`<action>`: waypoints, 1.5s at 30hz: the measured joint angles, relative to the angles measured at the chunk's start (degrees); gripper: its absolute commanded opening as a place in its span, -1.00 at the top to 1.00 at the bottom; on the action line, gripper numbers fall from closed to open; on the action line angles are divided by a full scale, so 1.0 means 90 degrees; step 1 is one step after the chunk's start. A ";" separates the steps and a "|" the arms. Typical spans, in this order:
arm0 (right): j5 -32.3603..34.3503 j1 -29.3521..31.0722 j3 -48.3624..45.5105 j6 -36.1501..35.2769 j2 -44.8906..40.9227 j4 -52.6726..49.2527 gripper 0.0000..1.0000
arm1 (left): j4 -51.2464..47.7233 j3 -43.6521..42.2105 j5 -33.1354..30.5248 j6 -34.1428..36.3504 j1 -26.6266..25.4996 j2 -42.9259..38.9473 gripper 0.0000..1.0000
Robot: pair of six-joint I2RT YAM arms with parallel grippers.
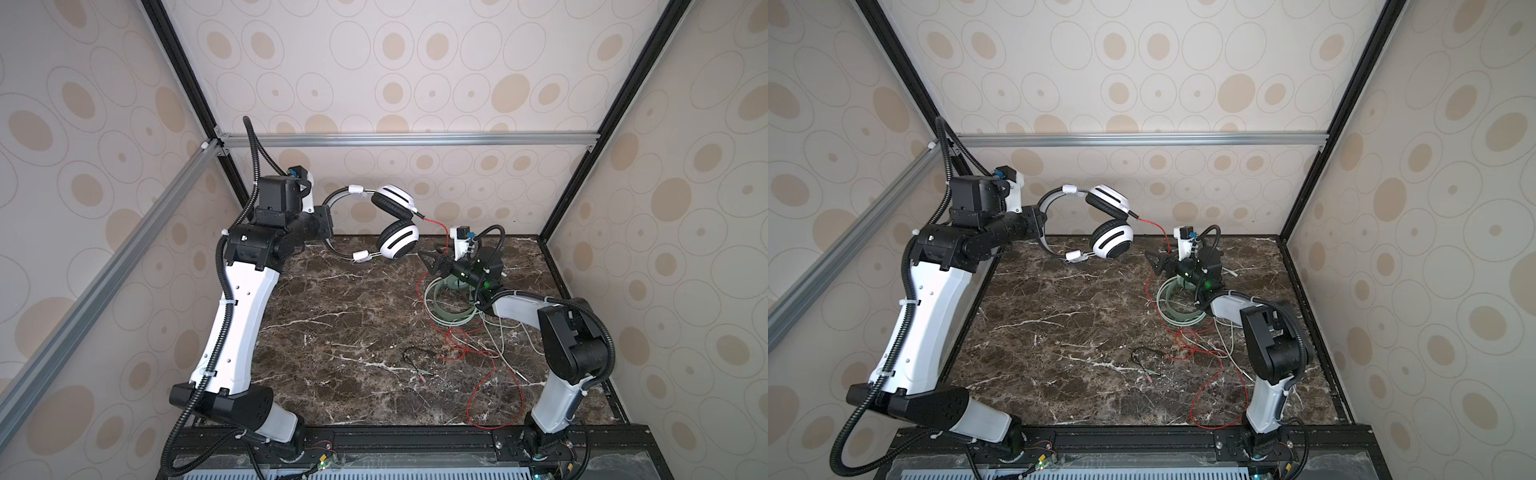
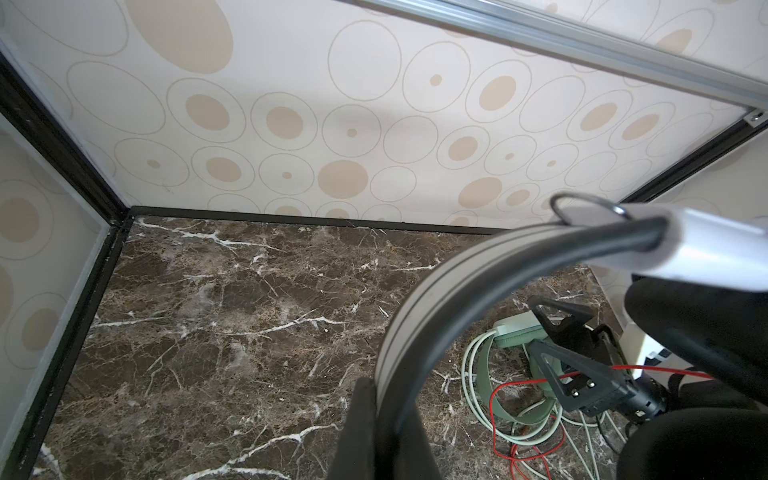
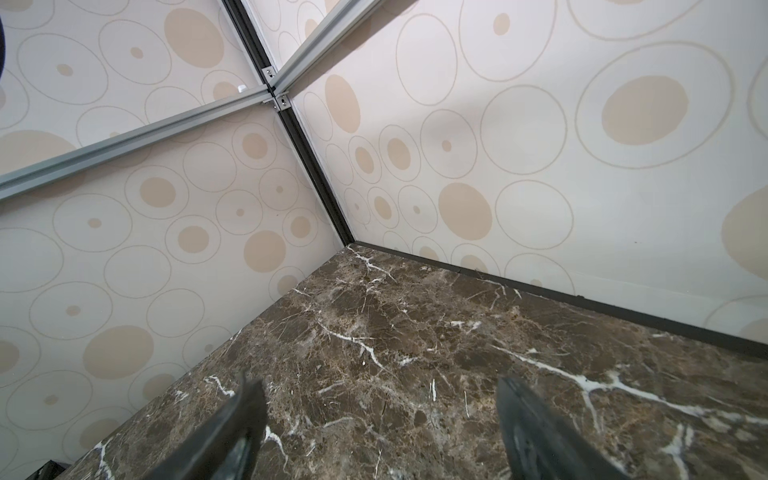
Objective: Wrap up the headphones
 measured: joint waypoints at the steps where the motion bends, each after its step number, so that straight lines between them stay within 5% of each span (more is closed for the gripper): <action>1: 0.0007 0.0029 -0.0034 0.0005 0.0000 0.0015 -0.70 | 0.0000 0.0000 0.0005 -0.0039 0.0000 0.0002 1.00; 8: 0.0075 0.0289 -0.0284 0.0027 0.0000 0.0141 -0.42 | 0.0002 0.0002 0.0010 -0.0313 0.0000 0.0138 1.00; 23: 0.0491 0.0357 -0.0806 -0.0117 -0.0384 -0.0318 1.00 | 0.0112 -0.0425 -0.0002 -0.0981 0.0291 0.0277 1.00; 45: 0.3014 0.1406 -0.0328 -0.2582 -0.3259 -0.5671 1.00 | 0.1724 -0.3016 -0.0636 -0.1722 0.0651 -0.0529 1.00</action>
